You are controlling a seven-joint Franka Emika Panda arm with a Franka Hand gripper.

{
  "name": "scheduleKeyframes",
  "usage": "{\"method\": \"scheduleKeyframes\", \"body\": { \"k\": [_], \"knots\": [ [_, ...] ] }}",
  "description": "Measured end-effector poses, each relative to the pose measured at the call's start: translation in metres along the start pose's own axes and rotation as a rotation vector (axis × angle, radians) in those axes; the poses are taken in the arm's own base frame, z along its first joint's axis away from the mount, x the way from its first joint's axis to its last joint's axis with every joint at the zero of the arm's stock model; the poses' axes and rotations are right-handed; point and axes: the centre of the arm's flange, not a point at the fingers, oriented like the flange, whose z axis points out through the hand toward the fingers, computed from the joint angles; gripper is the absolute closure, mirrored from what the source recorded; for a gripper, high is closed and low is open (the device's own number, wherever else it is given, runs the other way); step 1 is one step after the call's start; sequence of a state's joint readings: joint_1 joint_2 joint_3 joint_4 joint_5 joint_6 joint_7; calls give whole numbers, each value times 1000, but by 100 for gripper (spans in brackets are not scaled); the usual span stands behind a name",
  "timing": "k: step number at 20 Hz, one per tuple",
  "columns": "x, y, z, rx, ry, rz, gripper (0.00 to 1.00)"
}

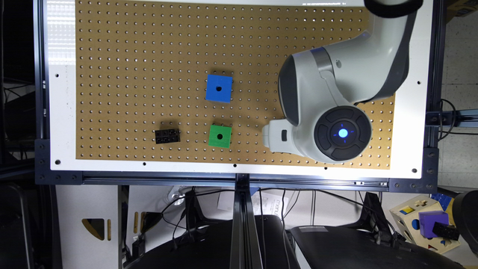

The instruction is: Pick up pink block.

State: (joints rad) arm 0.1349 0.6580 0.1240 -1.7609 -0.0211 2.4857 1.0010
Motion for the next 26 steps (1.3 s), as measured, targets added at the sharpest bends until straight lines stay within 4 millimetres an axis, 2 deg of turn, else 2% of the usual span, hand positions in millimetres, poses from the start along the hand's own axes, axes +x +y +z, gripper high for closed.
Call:
{"method": "scheduleKeyframes", "body": {
  "k": [4,13,14,26],
  "knots": [
    [0,2,13,-10,-9,2,0],
    [0,3,23,-21,-16,3,0],
    [0,3,23,-21,-15,3,100],
    [1,4,23,-24,-16,5,100]
  ]
}}
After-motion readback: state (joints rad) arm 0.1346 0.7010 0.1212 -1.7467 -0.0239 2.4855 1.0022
